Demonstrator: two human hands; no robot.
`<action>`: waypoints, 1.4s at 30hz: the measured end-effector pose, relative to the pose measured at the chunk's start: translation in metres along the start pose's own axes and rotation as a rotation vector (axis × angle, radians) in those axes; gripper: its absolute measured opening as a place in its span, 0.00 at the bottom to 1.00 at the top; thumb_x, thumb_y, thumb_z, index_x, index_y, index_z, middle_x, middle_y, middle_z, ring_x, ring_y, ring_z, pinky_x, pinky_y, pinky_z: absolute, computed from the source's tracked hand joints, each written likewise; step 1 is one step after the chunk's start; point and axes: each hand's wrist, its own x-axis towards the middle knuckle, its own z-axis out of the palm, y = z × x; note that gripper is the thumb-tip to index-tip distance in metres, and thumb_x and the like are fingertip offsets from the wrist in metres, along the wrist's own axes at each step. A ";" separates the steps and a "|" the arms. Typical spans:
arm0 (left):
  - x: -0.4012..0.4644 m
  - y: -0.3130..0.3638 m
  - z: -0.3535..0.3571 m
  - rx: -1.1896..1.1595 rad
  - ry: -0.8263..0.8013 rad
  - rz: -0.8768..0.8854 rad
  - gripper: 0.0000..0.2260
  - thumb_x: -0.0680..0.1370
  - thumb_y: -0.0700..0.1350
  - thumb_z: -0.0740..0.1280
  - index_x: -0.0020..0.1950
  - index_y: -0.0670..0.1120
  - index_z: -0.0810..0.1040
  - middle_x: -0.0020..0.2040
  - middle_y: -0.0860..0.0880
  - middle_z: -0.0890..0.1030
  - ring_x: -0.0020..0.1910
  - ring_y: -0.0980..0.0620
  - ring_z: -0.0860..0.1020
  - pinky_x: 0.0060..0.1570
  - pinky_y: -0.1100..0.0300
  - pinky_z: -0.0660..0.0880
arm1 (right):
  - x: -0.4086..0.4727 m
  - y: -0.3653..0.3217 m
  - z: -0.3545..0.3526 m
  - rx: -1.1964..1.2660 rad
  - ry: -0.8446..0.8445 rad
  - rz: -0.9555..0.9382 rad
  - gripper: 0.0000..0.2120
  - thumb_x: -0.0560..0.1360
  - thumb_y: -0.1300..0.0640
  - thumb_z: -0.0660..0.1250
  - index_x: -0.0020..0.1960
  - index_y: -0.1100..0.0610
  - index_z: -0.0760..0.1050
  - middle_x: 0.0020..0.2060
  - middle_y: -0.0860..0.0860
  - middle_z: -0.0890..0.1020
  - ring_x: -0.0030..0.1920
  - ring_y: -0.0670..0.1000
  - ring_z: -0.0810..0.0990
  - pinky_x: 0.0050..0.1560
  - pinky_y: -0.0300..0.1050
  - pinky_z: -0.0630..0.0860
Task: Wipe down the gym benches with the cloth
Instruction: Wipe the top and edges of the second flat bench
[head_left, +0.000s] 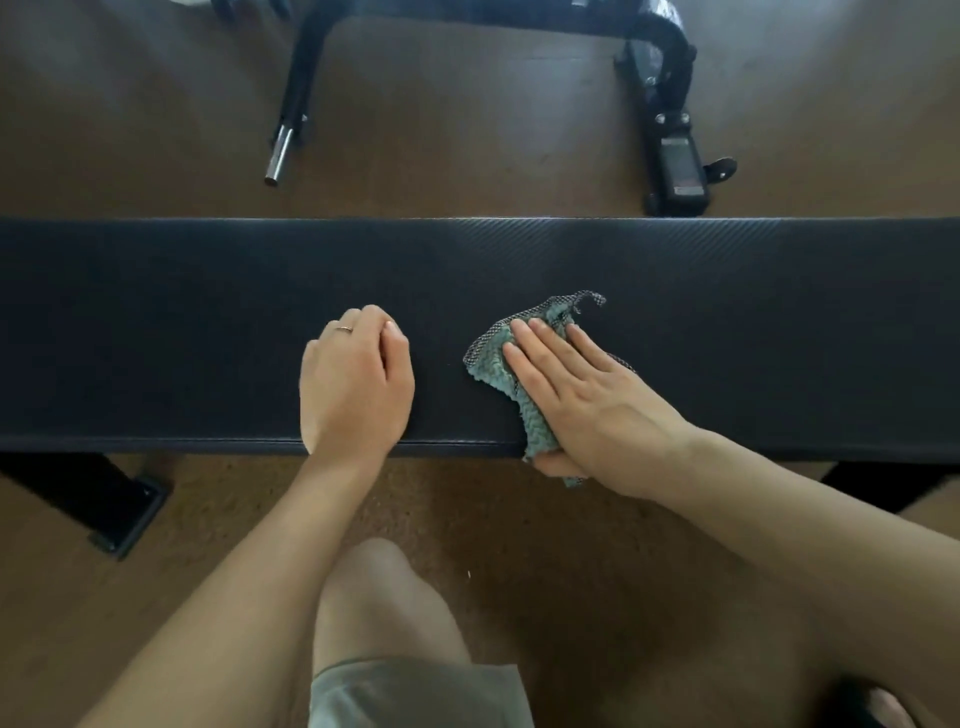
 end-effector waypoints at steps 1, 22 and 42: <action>0.000 -0.002 0.000 -0.010 -0.006 -0.011 0.12 0.83 0.45 0.54 0.43 0.46 0.73 0.39 0.50 0.76 0.37 0.47 0.73 0.44 0.48 0.71 | 0.001 -0.003 -0.002 0.010 0.003 0.014 0.49 0.76 0.33 0.53 0.83 0.63 0.40 0.83 0.60 0.41 0.83 0.59 0.39 0.82 0.57 0.40; -0.002 -0.006 -0.001 0.037 -0.018 0.053 0.14 0.84 0.46 0.52 0.44 0.45 0.73 0.39 0.49 0.76 0.38 0.48 0.72 0.43 0.50 0.71 | 0.015 -0.013 -0.003 0.044 0.011 -0.060 0.43 0.81 0.31 0.44 0.84 0.59 0.38 0.83 0.57 0.41 0.83 0.56 0.38 0.82 0.56 0.40; -0.003 0.002 -0.002 0.057 -0.063 -0.103 0.12 0.84 0.44 0.54 0.44 0.46 0.72 0.40 0.51 0.76 0.41 0.47 0.73 0.47 0.48 0.71 | 0.017 0.022 -0.004 0.195 0.014 -0.216 0.34 0.85 0.37 0.41 0.84 0.52 0.36 0.82 0.48 0.36 0.81 0.47 0.32 0.81 0.50 0.32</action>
